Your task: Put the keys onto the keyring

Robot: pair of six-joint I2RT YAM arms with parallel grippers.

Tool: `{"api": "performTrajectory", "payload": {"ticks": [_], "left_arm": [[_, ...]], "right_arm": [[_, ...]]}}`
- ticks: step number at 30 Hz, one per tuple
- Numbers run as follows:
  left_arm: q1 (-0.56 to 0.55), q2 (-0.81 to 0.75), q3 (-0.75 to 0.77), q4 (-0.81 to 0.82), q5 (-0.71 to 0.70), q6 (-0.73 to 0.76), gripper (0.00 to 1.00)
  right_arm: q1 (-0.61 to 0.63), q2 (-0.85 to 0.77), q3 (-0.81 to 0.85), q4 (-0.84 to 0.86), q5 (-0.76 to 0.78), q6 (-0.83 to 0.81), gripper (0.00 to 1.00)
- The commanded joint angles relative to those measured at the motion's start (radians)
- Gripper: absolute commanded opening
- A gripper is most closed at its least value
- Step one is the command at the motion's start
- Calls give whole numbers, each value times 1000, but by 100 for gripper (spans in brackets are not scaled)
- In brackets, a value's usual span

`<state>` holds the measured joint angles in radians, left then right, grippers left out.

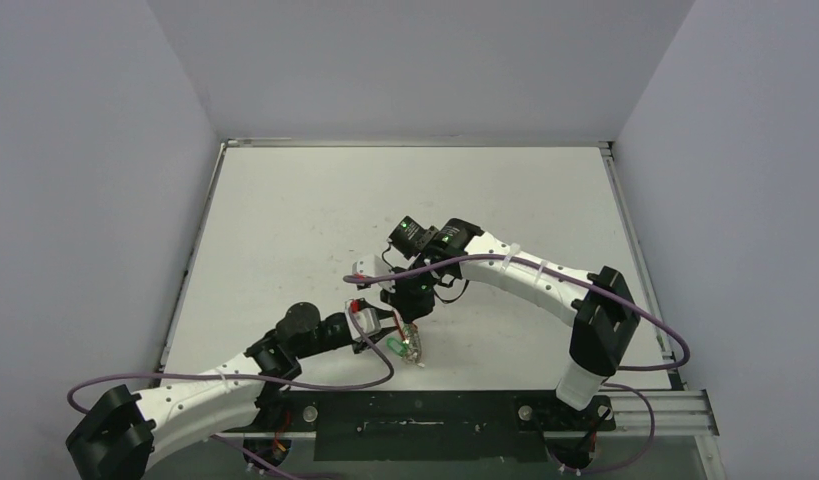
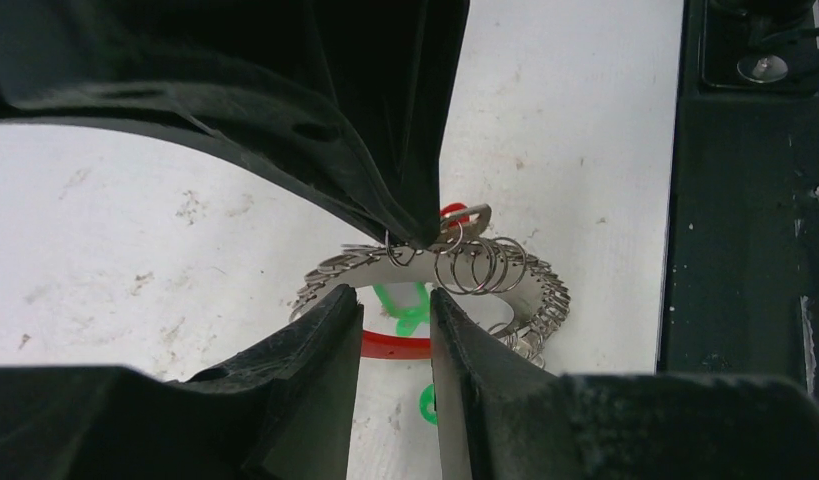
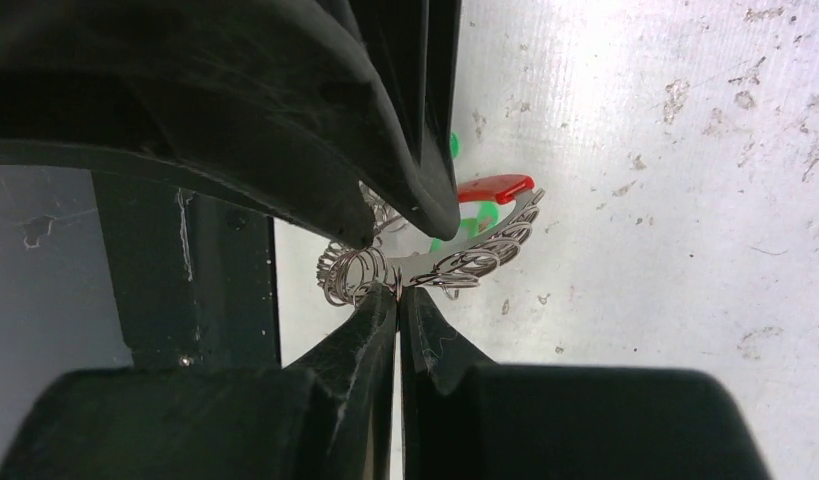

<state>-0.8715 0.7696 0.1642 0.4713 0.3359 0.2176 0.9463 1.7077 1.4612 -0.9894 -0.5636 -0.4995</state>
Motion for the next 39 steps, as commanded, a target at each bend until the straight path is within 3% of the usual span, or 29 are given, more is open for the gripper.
{"api": "performTrajectory", "payload": {"ticks": [1,19,26,30,36,39], "left_arm": [[-4,54,43,100,27,-17,30],[-5,143,41,244,105,-29,20],[-6,176,43,279,128,-24,0],[-6,174,32,299,136,-23,0],[-6,130,9,303,104,-43,0],[-6,111,-2,305,84,-54,0]], "right_arm": [[7,-10,38,-6,-25,22,0],[10,-20,19,23,-38,27,0],[12,-19,14,27,-38,28,0],[12,-30,-4,49,-26,22,0],[-12,-93,-71,129,-30,40,17],[-44,-140,-121,191,-60,68,33]]}}
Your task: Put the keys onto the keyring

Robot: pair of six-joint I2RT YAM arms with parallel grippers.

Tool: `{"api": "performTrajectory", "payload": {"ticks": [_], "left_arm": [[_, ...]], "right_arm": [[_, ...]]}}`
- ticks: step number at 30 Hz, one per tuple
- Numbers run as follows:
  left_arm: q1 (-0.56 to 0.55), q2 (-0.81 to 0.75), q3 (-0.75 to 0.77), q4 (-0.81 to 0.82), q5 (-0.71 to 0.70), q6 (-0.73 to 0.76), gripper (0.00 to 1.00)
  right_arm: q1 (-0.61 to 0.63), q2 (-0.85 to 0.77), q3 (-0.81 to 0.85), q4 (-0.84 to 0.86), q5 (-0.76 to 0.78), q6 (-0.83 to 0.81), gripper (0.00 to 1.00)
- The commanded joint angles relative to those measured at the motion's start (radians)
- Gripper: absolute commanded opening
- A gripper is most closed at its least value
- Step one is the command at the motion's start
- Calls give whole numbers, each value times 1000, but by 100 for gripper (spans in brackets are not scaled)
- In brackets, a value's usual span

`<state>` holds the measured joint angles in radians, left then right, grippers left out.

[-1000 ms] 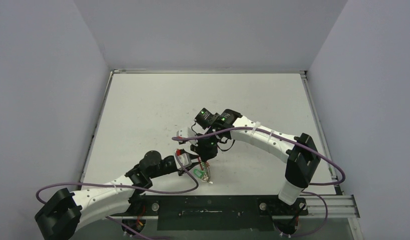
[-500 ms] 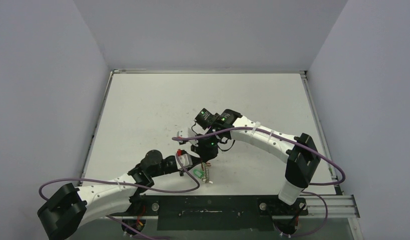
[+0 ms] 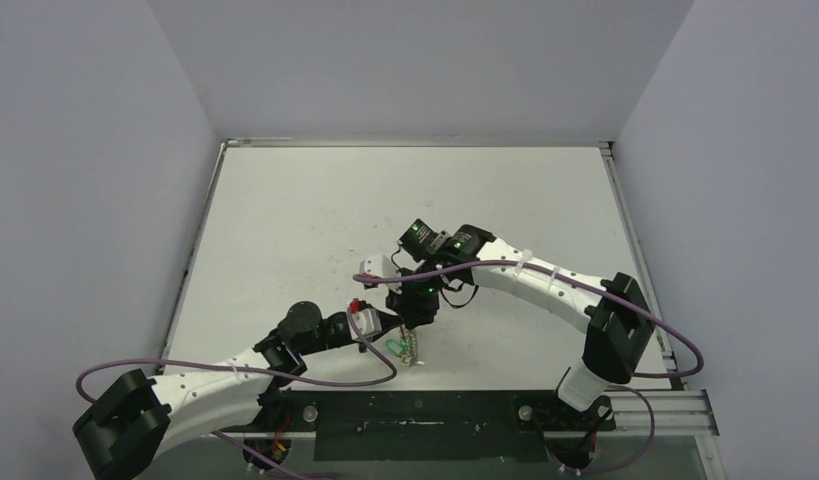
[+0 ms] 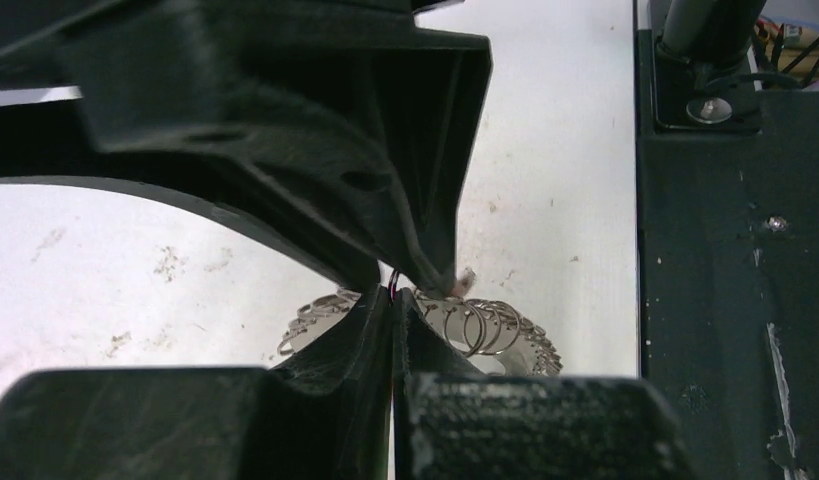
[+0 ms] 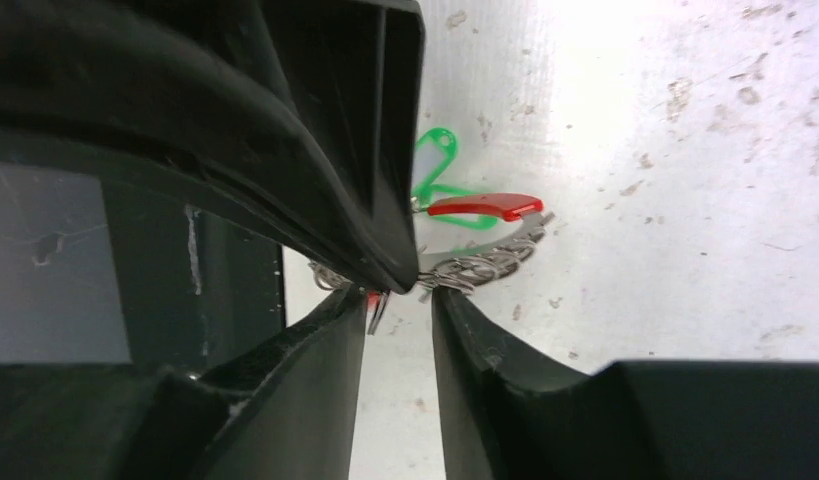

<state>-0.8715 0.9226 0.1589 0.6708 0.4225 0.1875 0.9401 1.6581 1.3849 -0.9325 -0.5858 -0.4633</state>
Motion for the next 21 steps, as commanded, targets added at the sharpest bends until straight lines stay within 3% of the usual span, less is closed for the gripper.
{"api": "performTrajectory", "payload": {"ticks": [1,7,15,21], "left_arm": [[-6,-46,0,107,-7,-29,0],[-6,-53,-10,116,-19,-43,0],[-6,-50,-9,115,-27,-42,0],[-5,-69,-28,114,-88,-67,0]], "right_arm": [[-54,-111,-64,159,-52,39,35],[-144,-206,-175,274,-159,68,37],[-148,-207,-256,324,-223,60,27],[-163,-215,-323,409,-145,122,35]]}}
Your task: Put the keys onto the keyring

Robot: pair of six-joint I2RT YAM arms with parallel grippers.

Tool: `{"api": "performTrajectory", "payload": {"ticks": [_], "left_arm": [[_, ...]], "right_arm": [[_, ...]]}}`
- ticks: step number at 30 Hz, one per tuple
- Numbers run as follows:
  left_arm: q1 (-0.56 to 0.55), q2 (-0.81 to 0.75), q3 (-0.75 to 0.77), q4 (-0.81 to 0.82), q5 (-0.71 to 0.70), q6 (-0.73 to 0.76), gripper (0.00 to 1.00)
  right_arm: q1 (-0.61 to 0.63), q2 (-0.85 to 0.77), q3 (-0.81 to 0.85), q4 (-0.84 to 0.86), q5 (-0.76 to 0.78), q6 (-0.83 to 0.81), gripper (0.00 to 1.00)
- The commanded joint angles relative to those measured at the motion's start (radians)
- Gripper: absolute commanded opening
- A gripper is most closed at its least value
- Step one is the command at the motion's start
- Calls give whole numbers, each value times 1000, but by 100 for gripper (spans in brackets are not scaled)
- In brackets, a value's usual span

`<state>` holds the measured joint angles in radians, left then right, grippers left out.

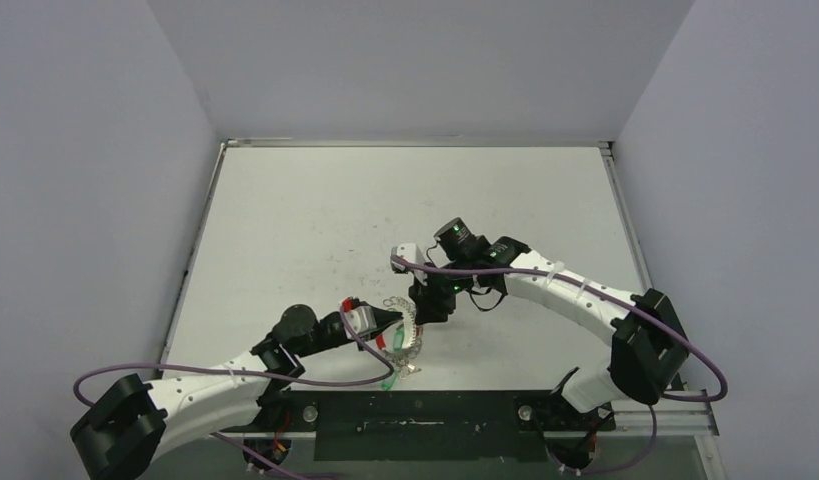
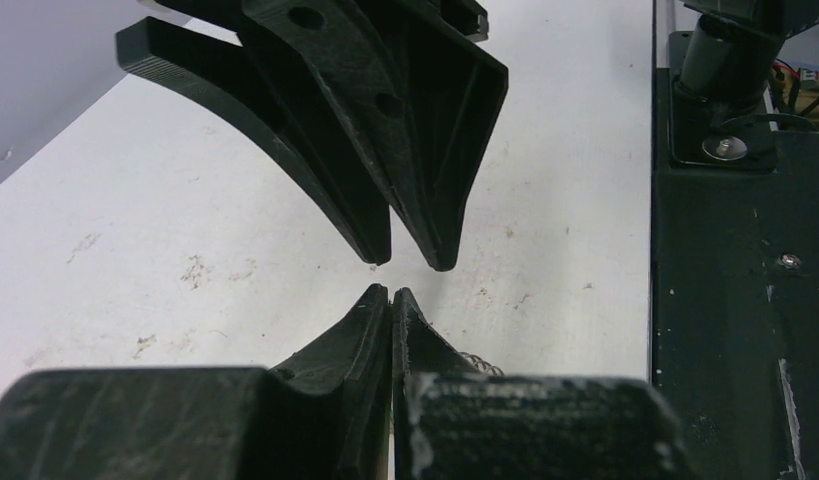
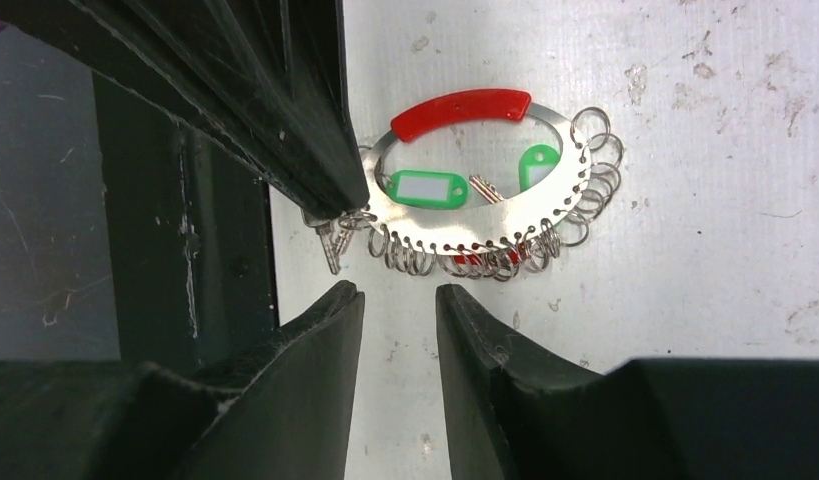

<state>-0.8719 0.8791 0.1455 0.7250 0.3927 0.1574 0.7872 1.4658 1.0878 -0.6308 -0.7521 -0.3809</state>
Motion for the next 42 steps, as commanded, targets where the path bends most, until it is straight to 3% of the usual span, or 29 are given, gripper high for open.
{"api": "performTrajectory", "payload": {"ticks": [1,3,8,14,18,19,27,37,42], "left_arm": [[-4,-34,-19,59,-83,-51,0],[-4,-53,-28,44,-131,-69,5],[-1,-106,-17,-54,-263,-150,44],[22,-133,17,-186,-465,-291,76],[104,-116,47,-245,-445,-346,88],[137,-107,54,-250,-426,-362,96],[413,-45,91,-247,-289,-461,97],[746,-8,121,-279,-345,-510,97],[807,46,176,-371,-462,-412,97]], "right_arm": [[-19,-27,-38,126,30,54,37],[-44,-37,-67,178,46,92,44],[-135,-79,-178,346,70,206,62],[-249,-145,-292,484,146,311,87],[-320,-188,-352,544,175,356,100],[-338,-195,-362,557,176,367,100],[-500,-222,-420,623,229,433,100],[-647,-311,-520,712,566,451,100],[-665,-324,-586,788,722,458,100]]}}
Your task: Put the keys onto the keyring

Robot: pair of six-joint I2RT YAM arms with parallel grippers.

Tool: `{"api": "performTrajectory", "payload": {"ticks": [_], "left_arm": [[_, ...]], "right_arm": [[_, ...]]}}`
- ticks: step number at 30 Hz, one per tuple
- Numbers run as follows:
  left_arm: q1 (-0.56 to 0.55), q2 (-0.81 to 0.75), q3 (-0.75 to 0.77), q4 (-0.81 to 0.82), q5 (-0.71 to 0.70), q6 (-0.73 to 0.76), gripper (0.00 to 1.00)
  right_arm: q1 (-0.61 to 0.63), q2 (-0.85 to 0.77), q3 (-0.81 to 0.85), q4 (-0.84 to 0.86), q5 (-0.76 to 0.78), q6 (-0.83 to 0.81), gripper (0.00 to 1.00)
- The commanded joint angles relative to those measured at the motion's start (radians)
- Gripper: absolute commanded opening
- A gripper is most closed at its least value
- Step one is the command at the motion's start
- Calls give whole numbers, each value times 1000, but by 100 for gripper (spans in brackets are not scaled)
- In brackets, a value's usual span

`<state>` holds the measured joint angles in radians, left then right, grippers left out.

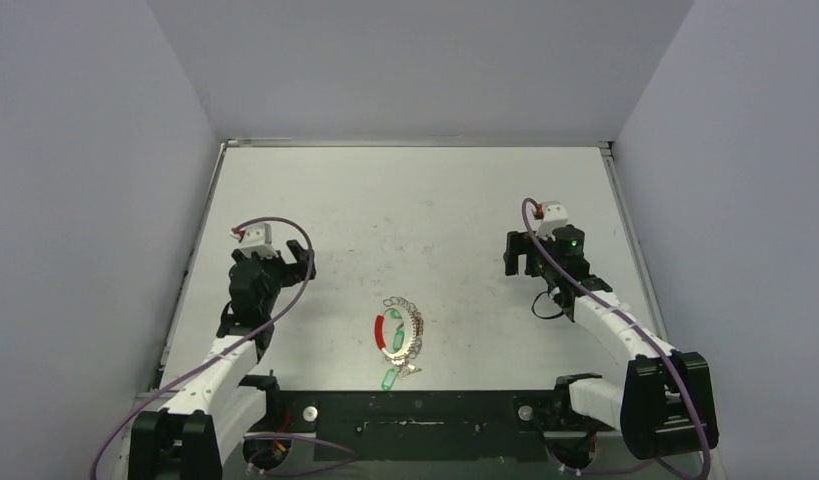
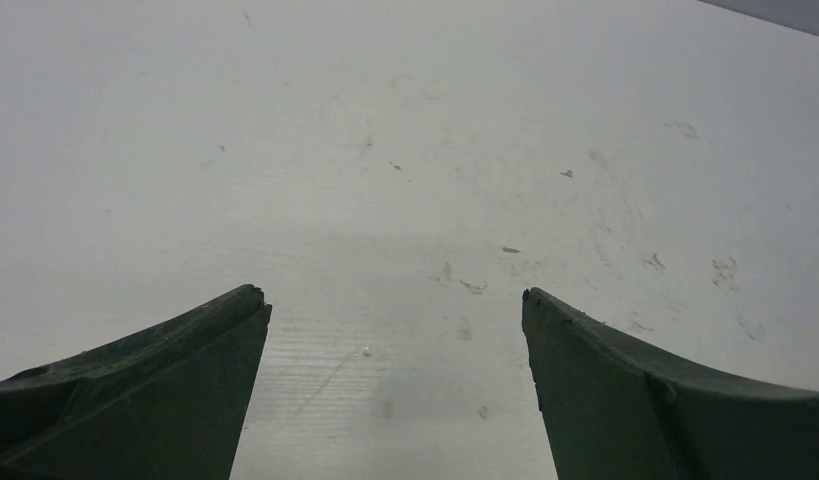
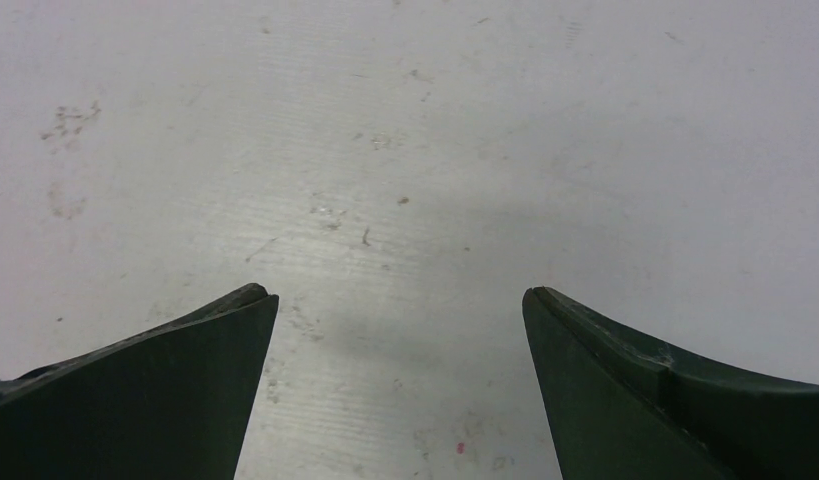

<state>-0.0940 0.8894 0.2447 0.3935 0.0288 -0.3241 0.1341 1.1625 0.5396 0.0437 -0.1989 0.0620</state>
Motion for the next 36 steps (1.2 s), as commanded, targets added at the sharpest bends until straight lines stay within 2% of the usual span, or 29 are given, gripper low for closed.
{"api": "performTrajectory", "payload": {"ticks": [1,8,14,21,25,27,29,31,34,36], "left_arm": [[32,48,82,-45,-137,75,97],[33,157,85,48,-240,200,97],[35,303,11,254,-340,228,97],[75,516,147,273,-341,251,97],[111,659,115,506,-275,278,97],[125,741,75,683,-270,310,97],[127,695,79,592,-233,277,97],[127,732,73,666,-251,304,97],[125,715,116,553,-280,271,97],[122,723,105,591,-286,285,97]], "right_arm": [[-14,-20,-54,133,189,18,100],[-36,15,-137,287,273,38,100],[-49,87,-168,403,294,47,100],[-62,159,-155,491,304,14,100],[-68,189,-162,567,307,1,100],[-70,204,-166,608,302,-11,100],[-75,224,-166,644,300,-27,100],[-84,244,-167,683,300,-37,100],[-114,296,-155,739,271,-17,100],[-123,366,-186,875,239,1,100]]}}
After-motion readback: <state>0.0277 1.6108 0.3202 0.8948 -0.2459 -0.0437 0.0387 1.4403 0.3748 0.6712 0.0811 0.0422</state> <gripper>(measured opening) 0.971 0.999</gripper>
